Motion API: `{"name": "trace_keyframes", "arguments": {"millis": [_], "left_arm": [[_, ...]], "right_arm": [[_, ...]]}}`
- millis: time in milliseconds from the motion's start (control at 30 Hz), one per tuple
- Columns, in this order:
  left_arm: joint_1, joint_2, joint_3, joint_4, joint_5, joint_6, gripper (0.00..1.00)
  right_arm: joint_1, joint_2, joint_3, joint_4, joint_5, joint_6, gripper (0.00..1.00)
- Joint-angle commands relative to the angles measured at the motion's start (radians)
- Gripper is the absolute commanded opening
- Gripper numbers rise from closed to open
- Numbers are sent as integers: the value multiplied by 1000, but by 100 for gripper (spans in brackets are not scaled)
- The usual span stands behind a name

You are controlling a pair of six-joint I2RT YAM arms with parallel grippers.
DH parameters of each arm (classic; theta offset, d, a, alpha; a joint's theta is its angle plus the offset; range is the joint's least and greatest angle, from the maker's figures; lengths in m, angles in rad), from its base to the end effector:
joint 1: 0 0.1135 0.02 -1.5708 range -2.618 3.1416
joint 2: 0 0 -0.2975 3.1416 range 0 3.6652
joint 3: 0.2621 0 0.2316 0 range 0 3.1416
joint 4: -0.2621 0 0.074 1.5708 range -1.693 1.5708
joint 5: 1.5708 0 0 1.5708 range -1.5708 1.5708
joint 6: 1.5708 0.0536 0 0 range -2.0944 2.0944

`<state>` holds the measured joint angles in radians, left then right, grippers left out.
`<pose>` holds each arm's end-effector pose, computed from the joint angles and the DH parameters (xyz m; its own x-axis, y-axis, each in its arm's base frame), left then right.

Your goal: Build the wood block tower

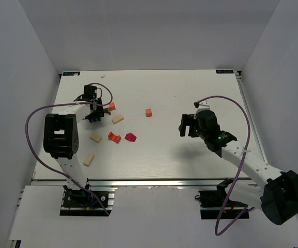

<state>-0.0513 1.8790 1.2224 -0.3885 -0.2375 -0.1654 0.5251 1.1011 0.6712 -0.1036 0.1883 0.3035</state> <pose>0.3875 -0.0073 0.1989 -0.8408 -0.1171 -0.5285 -0.2094 0.9707 0.1181 0.1978 0.1030 0.2757 -0.5254 0.0349 -0.8501 -0.2053 0.9644 0.1665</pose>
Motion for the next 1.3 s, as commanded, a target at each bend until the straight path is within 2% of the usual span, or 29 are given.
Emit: {"name": "trace_keyframes", "arguments": {"millis": [0, 267, 367, 467, 500, 600, 733, 800, 1000, 1267], "left_arm": [[4, -32, 22, -13, 32, -9, 56], [-27, -185, 19, -35, 135, -51, 51], [-93, -231, 17, -33, 130, -63, 51], [-214, -247, 28, -29, 77, -71, 50], [-278, -244, 32, -27, 70, -75, 50], [-379, -210, 77, -33, 81, -115, 50], [-511, -156, 161, -89, -5, -186, 50], [-571, -147, 158, -61, 36, -200, 50], [-642, -93, 138, -56, 118, -270, 48], [-713, -14, 135, -53, 84, -310, 49]], "right_arm": [[-7, -21, 10, 18, 19, -4, 89], [-8, -43, 2, 25, 0, 3, 89], [-10, -64, -8, 35, 16, 12, 89], [-14, -83, -15, 48, 22, 29, 89], [-17, -86, -15, 50, 25, 37, 89], [-20, -115, -19, 45, 51, 58, 89], [-30, -182, -73, 53, 71, 86, 89], [-34, -199, -84, 42, 71, 92, 89], [-37, -237, -105, -4, 79, 105, 89], [-39, -257, -134, -8, 80, 102, 89]]}}
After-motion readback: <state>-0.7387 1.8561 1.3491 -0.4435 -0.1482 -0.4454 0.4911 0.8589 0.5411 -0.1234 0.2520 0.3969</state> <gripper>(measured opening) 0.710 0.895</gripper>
